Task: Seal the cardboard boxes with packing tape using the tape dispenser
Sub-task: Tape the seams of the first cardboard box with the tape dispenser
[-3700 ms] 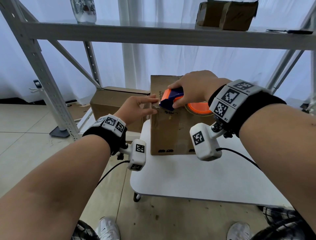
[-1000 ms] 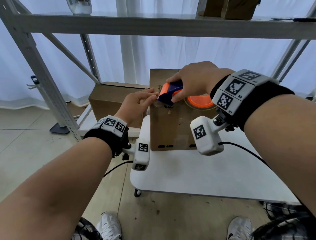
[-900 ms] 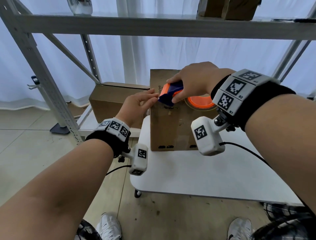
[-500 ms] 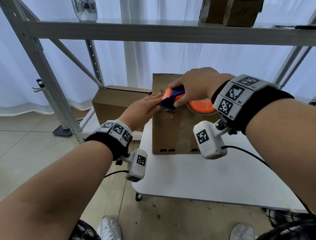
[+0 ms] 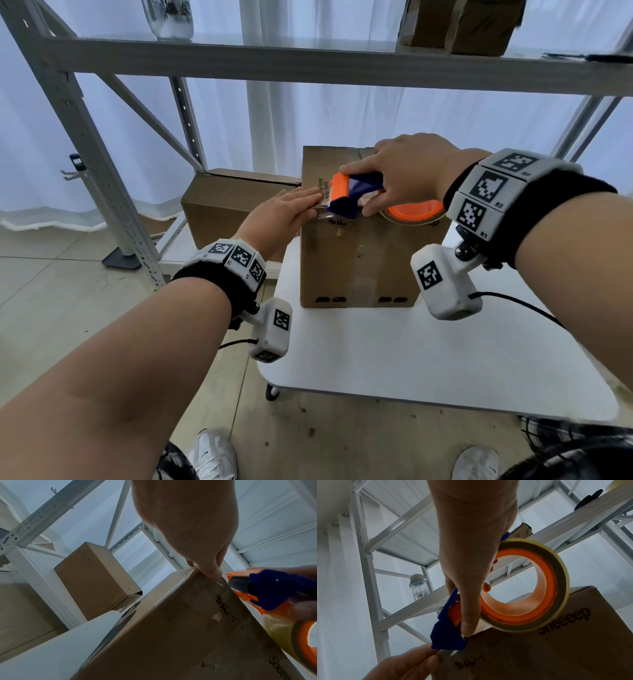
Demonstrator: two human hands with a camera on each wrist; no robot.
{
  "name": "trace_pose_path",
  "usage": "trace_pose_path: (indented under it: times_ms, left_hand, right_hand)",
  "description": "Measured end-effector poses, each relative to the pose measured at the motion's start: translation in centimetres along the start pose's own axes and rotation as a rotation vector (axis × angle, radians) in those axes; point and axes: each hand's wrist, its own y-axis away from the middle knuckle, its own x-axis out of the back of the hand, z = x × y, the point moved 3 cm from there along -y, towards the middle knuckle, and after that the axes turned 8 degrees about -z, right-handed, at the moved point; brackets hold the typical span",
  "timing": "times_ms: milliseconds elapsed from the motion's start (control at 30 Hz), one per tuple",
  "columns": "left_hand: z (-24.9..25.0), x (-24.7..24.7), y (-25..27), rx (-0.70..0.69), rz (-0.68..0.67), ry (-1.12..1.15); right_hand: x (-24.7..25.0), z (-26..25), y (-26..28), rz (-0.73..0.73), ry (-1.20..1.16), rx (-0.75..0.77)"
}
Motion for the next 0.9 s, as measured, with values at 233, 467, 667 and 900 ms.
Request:
trace_pose_path:
  times_ms: [233, 467, 667, 900]
  left_hand:
    - [0.3, -0.1, 0.2, 0.038, 0.017, -0.045]
    - [0.5, -0.1, 0.2, 0.069, 0.000, -0.046]
    - [1.1, 1.0, -0.4, 0.136, -0.127, -0.125]
    - [2.0, 2.1, -0.3, 0.173, -0.189, -0.190]
  right_hand:
    - [-0.1, -0.1, 0.0, 0.020, 0.027, 0.009]
    - [0.3, -0.1, 0.6, 0.055, 0.038, 0.016]
    - [0.2, -0.6, 0.7, 0.036, 0.056, 0.014]
    - [1.0, -1.3, 0.9, 0.049, 0.153, 0.024]
